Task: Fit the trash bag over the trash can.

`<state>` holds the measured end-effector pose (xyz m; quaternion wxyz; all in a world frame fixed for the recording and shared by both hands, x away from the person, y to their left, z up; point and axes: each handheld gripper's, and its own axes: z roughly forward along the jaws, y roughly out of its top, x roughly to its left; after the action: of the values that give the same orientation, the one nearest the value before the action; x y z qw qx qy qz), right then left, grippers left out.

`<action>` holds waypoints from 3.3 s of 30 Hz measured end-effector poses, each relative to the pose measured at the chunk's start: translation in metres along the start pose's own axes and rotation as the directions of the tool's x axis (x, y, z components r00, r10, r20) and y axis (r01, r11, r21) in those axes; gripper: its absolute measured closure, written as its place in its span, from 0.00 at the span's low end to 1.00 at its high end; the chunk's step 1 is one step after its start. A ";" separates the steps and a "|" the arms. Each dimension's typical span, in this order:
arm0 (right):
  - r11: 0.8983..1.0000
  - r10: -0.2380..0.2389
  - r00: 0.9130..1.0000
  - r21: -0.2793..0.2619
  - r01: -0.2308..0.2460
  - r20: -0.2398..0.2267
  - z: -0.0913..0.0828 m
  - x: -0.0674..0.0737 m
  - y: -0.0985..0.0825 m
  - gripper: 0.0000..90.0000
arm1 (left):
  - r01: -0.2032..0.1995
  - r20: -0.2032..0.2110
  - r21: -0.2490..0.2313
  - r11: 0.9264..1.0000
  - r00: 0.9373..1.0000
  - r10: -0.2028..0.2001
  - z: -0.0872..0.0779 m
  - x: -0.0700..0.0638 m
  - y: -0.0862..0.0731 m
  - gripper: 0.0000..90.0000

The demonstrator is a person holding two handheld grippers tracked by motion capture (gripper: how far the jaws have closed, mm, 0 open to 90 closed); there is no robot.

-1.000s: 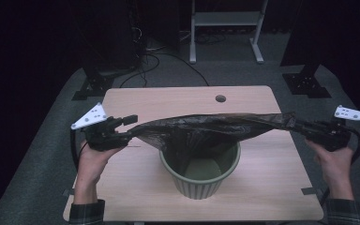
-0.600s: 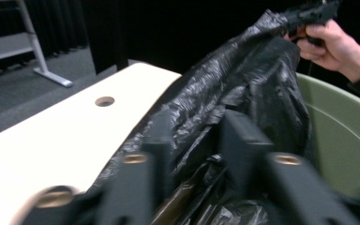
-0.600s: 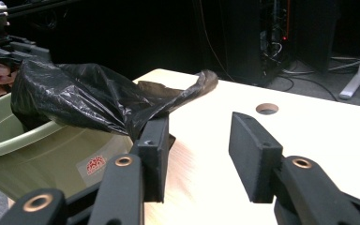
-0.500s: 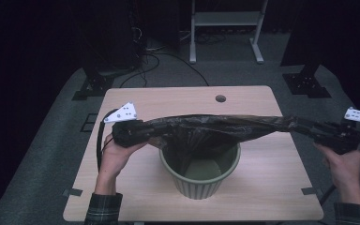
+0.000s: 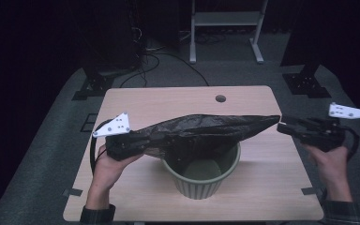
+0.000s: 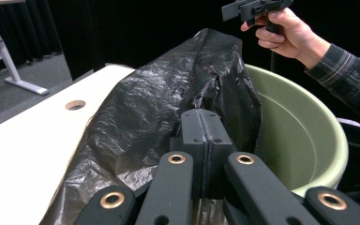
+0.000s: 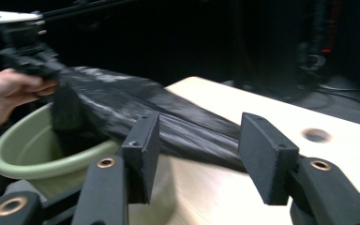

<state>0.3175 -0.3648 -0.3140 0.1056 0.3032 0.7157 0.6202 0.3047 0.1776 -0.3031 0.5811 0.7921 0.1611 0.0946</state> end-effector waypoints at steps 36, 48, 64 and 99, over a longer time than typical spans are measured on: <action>0.966 -0.099 0.912 0.183 0.184 -0.397 0.066 0.073 -0.018 1.00 | 0.062 0.125 0.018 0.998 0.990 -0.064 -0.012 -0.039 -0.034 1.00; 0.977 -0.114 0.910 0.121 0.176 -0.398 0.045 0.085 -0.014 0.78 | 0.061 0.152 0.075 0.995 0.986 -0.071 -0.013 -0.057 -0.046 0.97; 0.978 -0.109 0.974 0.155 0.141 -0.198 0.121 0.028 0.026 0.79 | 0.059 0.166 0.069 0.996 0.984 -0.070 -0.009 -0.053 -0.046 0.97; 0.978 -0.176 0.911 0.043 0.206 -0.373 0.124 0.076 0.043 1.00 | 0.032 0.014 -0.039 0.999 0.999 -0.031 0.003 -0.025 0.019 0.49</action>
<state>0.3357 -0.2173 -0.2815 0.0180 0.1145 0.7736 0.6230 0.2856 0.1608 -0.2847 0.5991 0.7784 0.1679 0.0833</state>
